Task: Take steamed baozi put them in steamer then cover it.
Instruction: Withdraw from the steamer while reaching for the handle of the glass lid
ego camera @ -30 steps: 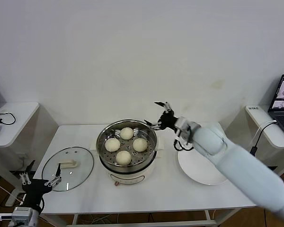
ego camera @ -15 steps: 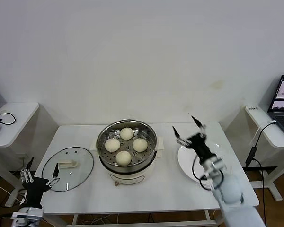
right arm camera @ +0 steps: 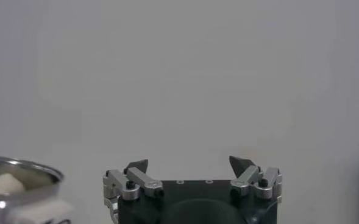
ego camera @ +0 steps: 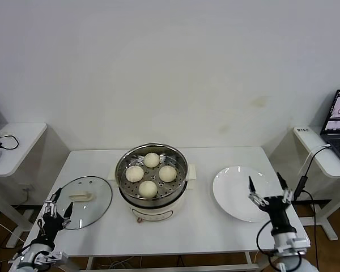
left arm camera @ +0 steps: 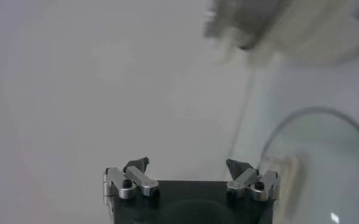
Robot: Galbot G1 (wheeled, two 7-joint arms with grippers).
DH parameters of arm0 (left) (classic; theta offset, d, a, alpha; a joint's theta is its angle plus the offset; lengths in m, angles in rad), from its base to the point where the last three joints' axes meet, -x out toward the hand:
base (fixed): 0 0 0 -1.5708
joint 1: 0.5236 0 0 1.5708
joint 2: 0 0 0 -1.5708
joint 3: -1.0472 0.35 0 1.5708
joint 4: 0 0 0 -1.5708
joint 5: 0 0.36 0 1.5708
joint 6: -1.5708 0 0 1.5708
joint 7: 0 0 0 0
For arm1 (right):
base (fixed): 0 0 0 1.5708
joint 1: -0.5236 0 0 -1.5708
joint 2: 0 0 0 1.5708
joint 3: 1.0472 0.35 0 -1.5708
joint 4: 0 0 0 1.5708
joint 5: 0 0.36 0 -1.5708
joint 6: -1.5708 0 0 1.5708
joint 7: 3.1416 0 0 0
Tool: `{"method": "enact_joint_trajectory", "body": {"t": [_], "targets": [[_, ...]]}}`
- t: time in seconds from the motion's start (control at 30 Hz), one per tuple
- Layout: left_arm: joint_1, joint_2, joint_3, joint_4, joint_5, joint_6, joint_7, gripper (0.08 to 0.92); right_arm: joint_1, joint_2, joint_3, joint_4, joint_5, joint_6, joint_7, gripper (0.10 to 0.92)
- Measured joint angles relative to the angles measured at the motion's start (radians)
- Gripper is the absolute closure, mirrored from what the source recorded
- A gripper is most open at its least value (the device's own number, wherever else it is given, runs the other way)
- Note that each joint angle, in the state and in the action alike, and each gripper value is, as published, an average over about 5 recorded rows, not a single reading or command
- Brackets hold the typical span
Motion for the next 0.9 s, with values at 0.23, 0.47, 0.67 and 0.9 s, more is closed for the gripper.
{"method": "enact_joint_trajectory", "body": {"t": [0.23,0.47,0.67,0.9], "targets": [[-0.09,0.055,0.056,0.124,0.094,-0.014,-0.013,0.177,-0.064,0.053,0.05,0.033,0.02,0.003,0.006,0.203],[-0.189,0.084,0.116,0.237,0.139,-0.017,-0.012,0.177,-0.114,0.083,0.085,0.06,0.024,0.015,0.006,0.203],[-0.258,0.086,0.163,0.311,0.169,-0.017,-0.011,0.177,-0.137,0.098,0.104,0.067,0.028,0.022,0.007,0.203],[-0.323,0.089,0.206,0.38,0.187,-0.016,-0.01,0.177,-0.152,0.108,0.112,0.067,0.025,0.032,0.006,0.203]]}}
